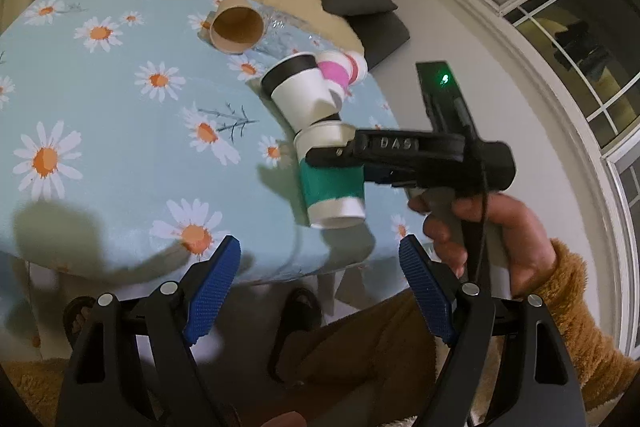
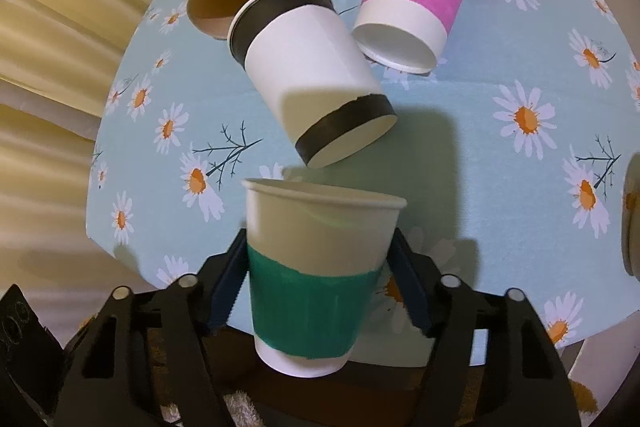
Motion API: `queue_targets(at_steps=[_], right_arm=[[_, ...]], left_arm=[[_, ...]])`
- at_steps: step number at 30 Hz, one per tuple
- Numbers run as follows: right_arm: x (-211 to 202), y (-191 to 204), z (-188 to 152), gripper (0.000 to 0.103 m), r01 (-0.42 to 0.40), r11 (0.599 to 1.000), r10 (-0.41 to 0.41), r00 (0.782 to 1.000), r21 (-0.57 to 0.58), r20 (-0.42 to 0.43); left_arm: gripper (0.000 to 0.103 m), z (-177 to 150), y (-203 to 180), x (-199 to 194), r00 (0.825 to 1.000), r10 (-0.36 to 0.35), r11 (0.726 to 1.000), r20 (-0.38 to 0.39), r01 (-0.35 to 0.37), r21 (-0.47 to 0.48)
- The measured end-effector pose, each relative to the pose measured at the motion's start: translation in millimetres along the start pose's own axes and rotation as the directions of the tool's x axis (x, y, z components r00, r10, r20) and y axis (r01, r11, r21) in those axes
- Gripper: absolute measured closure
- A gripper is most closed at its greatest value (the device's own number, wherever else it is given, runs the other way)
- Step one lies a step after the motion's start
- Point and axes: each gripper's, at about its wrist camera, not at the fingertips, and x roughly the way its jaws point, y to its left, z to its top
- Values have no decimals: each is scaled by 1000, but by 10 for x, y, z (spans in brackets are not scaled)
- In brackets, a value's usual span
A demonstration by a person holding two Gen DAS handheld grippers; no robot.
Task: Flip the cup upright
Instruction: 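Rotate the held teal-banded cup opening-up with the right tool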
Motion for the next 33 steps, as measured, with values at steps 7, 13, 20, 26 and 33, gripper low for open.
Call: queue_targets(at_steps=[7,13,20,26,33], right_arm=[[-130,-40,-54,37,27,999,-26,999,-19,35],[-450,-81,-250,37,13,996,1,985,-83,170],[-959,16,-790,37,37,974,85,853,-222,515],[-1046,84,-1243,37,164,959,78,628,-230,774],[-836,35,-1355,37,213,973,-23,462,-86,886]], left_arm=[[23,-42,-14,22,1000,2,1000,-7,-2,-4],[23,-47,50,-7,1000,11,999,5,-11,-38],[23,-43,103,-119,997,28,997,66,-23,-73],[23,-13,123,-144,994,50,996,95,-43,-77],[23,10,137,-128,992,81,995,98,-74,-70]])
